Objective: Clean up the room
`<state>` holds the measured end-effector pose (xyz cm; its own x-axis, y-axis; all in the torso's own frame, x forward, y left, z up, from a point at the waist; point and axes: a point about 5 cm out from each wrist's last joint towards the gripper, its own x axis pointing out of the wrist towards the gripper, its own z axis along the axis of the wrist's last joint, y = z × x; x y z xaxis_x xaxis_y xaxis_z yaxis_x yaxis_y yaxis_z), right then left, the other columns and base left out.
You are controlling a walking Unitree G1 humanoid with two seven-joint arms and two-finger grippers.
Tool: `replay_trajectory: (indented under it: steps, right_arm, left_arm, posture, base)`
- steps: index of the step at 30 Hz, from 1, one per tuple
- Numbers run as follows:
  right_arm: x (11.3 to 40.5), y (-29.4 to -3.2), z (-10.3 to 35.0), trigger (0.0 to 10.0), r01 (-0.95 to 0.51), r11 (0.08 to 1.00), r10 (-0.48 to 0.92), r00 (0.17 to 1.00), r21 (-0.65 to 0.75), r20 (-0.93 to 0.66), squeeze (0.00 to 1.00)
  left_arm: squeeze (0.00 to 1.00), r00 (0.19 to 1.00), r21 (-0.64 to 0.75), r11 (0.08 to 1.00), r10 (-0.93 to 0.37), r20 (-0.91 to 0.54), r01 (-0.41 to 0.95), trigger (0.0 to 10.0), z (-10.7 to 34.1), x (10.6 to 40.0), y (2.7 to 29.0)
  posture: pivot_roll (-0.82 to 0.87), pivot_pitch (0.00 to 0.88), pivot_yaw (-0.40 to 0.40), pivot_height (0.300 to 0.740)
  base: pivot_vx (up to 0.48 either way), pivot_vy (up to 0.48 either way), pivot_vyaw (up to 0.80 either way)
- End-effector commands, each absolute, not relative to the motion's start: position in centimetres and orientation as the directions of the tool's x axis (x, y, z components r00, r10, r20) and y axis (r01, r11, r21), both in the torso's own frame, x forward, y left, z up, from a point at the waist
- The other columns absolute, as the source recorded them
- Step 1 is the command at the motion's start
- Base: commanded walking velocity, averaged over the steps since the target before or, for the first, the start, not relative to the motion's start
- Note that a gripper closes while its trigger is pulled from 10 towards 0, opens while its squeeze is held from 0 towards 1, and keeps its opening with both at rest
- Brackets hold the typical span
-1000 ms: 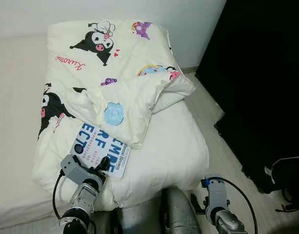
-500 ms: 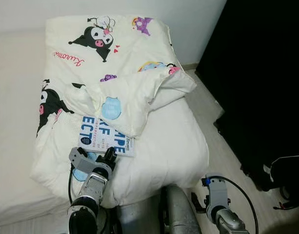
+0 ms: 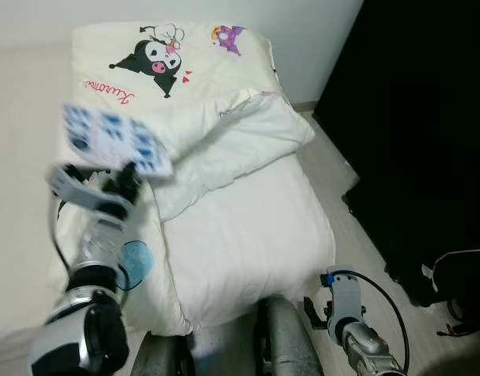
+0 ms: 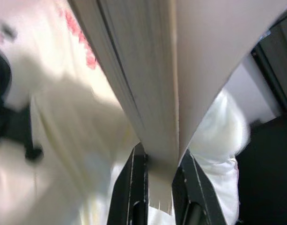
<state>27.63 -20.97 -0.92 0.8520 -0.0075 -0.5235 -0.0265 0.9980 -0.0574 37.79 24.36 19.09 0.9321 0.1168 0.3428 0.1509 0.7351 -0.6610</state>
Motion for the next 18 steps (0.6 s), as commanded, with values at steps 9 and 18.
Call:
replay_trajectory:
  steps: [9,18]
  right_arm:
    - [27.4,-20.1,-1.7,10.0,-0.033,0.999,0.013,0.825,-0.026,-0.566,0.00]
    - [28.4,-19.1,-0.8,10.0,-0.081,0.996,0.087,0.855,0.034,-0.511,0.00]
  left_arm:
    - [0.00,0.902,-0.217,0.923,0.365,0.230,-0.318,0.0,20.1,36.3,29.4]
    - [0.00,0.654,-0.226,0.622,0.748,-0.109,-0.750,0.0,12.9,31.4,34.9]
  posture:
    - [-0.16,0.268,-0.031,0.635]
    - [-0.14,0.221,-0.031,0.635]
  base:
    - [0.000,0.000,0.00]
    - [0.000,0.000,0.00]
